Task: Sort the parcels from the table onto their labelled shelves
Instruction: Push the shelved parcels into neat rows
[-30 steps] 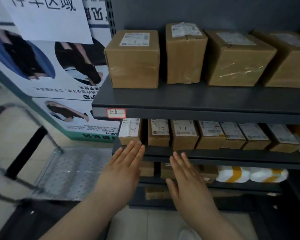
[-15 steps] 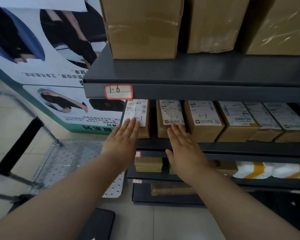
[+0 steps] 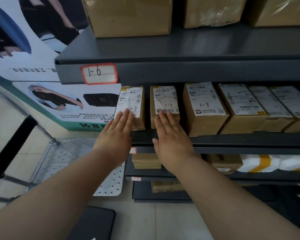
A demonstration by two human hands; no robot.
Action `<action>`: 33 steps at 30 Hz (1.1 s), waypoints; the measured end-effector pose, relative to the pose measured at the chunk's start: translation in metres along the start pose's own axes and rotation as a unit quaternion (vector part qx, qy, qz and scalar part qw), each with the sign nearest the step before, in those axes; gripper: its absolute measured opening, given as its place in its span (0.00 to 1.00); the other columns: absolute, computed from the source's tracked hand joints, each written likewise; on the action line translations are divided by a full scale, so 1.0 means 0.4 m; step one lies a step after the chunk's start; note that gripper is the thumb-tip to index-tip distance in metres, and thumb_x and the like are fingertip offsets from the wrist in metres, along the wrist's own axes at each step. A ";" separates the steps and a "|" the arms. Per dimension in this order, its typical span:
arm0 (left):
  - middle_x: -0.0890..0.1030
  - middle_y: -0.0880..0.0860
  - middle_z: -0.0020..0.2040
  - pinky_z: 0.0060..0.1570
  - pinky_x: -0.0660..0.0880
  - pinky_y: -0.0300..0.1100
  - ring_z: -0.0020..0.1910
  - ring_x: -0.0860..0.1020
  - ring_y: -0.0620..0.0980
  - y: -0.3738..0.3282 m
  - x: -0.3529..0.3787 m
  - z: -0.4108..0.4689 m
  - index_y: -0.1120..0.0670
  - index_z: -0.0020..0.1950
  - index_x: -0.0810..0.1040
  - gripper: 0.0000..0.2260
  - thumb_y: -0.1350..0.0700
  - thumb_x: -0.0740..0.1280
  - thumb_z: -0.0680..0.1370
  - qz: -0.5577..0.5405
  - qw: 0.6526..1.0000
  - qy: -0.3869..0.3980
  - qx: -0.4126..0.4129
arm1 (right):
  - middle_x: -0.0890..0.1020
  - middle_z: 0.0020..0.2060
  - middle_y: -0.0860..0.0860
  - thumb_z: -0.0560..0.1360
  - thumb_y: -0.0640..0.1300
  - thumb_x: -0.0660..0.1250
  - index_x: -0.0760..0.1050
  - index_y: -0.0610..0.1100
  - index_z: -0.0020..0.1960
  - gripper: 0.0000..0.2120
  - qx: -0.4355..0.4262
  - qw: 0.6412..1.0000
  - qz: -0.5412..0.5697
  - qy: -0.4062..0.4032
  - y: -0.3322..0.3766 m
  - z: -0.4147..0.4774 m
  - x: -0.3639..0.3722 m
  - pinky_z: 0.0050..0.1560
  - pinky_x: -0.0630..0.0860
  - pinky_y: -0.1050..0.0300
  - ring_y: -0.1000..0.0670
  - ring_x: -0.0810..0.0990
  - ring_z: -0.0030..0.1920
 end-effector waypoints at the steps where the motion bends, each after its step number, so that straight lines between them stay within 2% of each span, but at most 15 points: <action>1: 0.26 0.51 0.71 0.71 0.34 0.44 0.71 0.29 0.47 -0.004 -0.003 -0.002 0.52 0.71 0.26 0.29 0.51 0.47 0.83 0.001 1.000 -0.002 -0.002 | 0.33 0.75 0.48 0.82 0.51 0.48 0.34 0.43 0.76 0.31 -0.010 1.000 -0.002 -0.016 -0.001 -0.008 -0.004 0.72 0.33 0.53 0.49 0.31 0.74; 3: 0.26 0.52 0.72 0.72 0.34 0.45 0.72 0.29 0.49 -0.020 -0.017 -0.006 0.53 0.72 0.26 0.30 0.51 0.48 0.83 0.007 1.000 -0.016 0.006 | 0.42 0.77 0.46 0.80 0.51 0.51 0.43 0.41 0.77 0.30 -0.030 0.995 -0.023 -0.097 -0.007 -0.041 -0.019 0.75 0.39 0.51 0.48 0.39 0.76; 5: 0.26 0.52 0.72 0.73 0.35 0.47 0.72 0.29 0.49 -0.054 -0.038 -0.008 0.53 0.72 0.26 0.31 0.51 0.49 0.83 0.011 0.999 -0.032 0.029 | 0.56 0.75 0.44 0.78 0.51 0.54 0.56 0.39 0.75 0.29 -0.010 0.982 -0.031 -0.187 -0.039 -0.084 -0.035 0.75 0.48 0.48 0.45 0.52 0.76; 6: 0.25 0.51 0.71 0.74 0.35 0.47 0.72 0.29 0.49 -0.076 -0.049 -0.006 0.53 0.72 0.26 0.31 0.51 0.49 0.82 0.010 0.998 -0.039 0.044 | 0.59 0.75 0.43 0.78 0.51 0.54 0.58 0.39 0.74 0.28 0.009 0.978 -0.034 -0.208 -0.067 -0.103 -0.043 0.73 0.50 0.48 0.45 0.55 0.75; 9: 0.26 0.50 0.70 0.75 0.36 0.48 0.74 0.31 0.48 -0.150 -0.069 0.009 0.53 0.69 0.25 0.30 0.51 0.48 0.83 0.007 0.994 -0.062 0.090 | 0.62 0.74 0.43 0.77 0.51 0.52 0.59 0.38 0.74 0.29 0.058 0.974 -0.063 -0.210 -0.163 -0.139 -0.065 0.72 0.49 0.48 0.45 0.57 0.74; 14: 0.29 0.50 0.73 0.74 0.35 0.46 0.75 0.33 0.48 -0.260 -0.078 0.040 0.53 0.68 0.26 0.29 0.52 0.49 0.83 -0.008 0.991 -0.060 0.117 | 0.66 0.71 0.42 0.75 0.48 0.63 0.63 0.37 0.72 0.29 0.073 0.979 -0.117 -0.153 -0.236 -0.126 -0.059 0.71 0.48 0.47 0.43 0.64 0.72; 16: 0.30 0.50 0.74 0.73 0.33 0.46 0.75 0.34 0.48 -0.292 -0.079 0.046 0.53 0.68 0.25 0.29 0.52 0.49 0.83 -0.004 0.990 -0.054 0.127 | 0.66 0.72 0.41 0.74 0.48 0.65 0.63 0.36 0.72 0.31 0.070 0.980 -0.114 -0.150 -0.241 -0.106 -0.051 0.74 0.48 0.46 0.42 0.65 0.72; 18: 0.30 0.51 0.75 0.73 0.33 0.47 0.76 0.34 0.48 -0.312 -0.077 0.054 0.53 0.67 0.25 0.30 0.52 0.49 0.83 0.008 0.990 -0.047 0.131 | 0.63 0.73 0.41 0.75 0.48 0.64 0.60 0.36 0.74 0.31 0.066 0.981 -0.107 -0.148 -0.236 -0.087 -0.061 0.73 0.49 0.46 0.42 0.61 0.73; 21: 0.32 0.52 0.76 0.73 0.34 0.47 0.76 0.35 0.48 -0.320 -0.079 0.068 0.54 0.67 0.24 0.31 0.53 0.50 0.82 0.014 0.993 -0.039 0.115 | 0.44 0.77 0.45 0.81 0.50 0.52 0.41 0.40 0.77 0.31 0.056 0.988 -0.082 -0.122 -0.234 -0.061 -0.073 0.72 0.34 0.50 0.46 0.42 0.77; 22: 0.32 0.53 0.76 0.73 0.33 0.46 0.76 0.35 0.48 -0.321 -0.080 0.071 0.54 0.67 0.24 0.31 0.53 0.50 0.82 0.015 0.993 -0.040 0.113 | 0.42 0.77 0.46 0.81 0.50 0.50 0.39 0.41 0.77 0.31 0.056 0.989 -0.078 -0.112 -0.234 -0.057 -0.073 0.71 0.32 0.50 0.47 0.40 0.76; 23: 0.32 0.53 0.76 0.73 0.33 0.46 0.76 0.35 0.48 -0.322 -0.083 0.072 0.54 0.67 0.24 0.32 0.53 0.50 0.82 0.015 0.993 -0.044 0.112 | 0.43 0.77 0.46 0.81 0.50 0.51 0.41 0.41 0.77 0.31 0.059 0.989 -0.068 -0.113 -0.232 -0.056 -0.075 0.72 0.33 0.50 0.47 0.41 0.77; 25: 0.31 0.52 0.76 0.72 0.33 0.46 0.76 0.35 0.48 -0.325 -0.085 0.073 0.54 0.67 0.24 0.32 0.53 0.51 0.82 0.017 0.992 -0.048 0.114 | 0.56 0.76 0.43 0.79 0.49 0.55 0.54 0.38 0.76 0.29 0.064 0.985 -0.062 -0.148 -0.231 -0.068 -0.075 0.73 0.45 0.46 0.44 0.54 0.76; 27: 0.28 0.50 0.72 0.72 0.32 0.46 0.75 0.33 0.47 -0.327 -0.090 0.075 0.54 0.67 0.23 0.32 0.52 0.50 0.82 0.022 0.992 -0.050 0.115 | 0.64 0.73 0.42 0.77 0.50 0.53 0.61 0.37 0.73 0.28 0.079 0.976 -0.052 -0.198 -0.257 -0.091 -0.082 0.72 0.53 0.44 0.44 0.61 0.74; 30: 0.26 0.50 0.68 0.70 0.30 0.45 0.70 0.29 0.44 -0.335 -0.110 0.077 0.53 0.66 0.22 0.33 0.53 0.50 0.82 0.004 0.991 -0.070 0.112 | 0.60 0.75 0.43 0.78 0.50 0.51 0.58 0.39 0.75 0.28 0.122 0.966 -0.036 -0.225 -0.359 -0.136 -0.101 0.72 0.50 0.45 0.46 0.55 0.75; 33: 0.24 0.49 0.68 0.70 0.29 0.44 0.69 0.28 0.43 -0.376 -0.138 0.073 0.53 0.66 0.21 0.34 0.55 0.51 0.81 -0.006 0.987 -0.091 0.130 | 0.60 0.74 0.43 0.77 0.52 0.46 0.58 0.38 0.74 0.30 0.156 0.968 -0.053 -0.190 -0.460 -0.162 -0.087 0.72 0.49 0.43 0.47 0.53 0.74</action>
Point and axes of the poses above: each hand's wrist, its own z-axis towards the middle knuckle, its own x-axis out of the palm, y = z × x, the point moved 2 cm from there along z, towards the middle knuckle
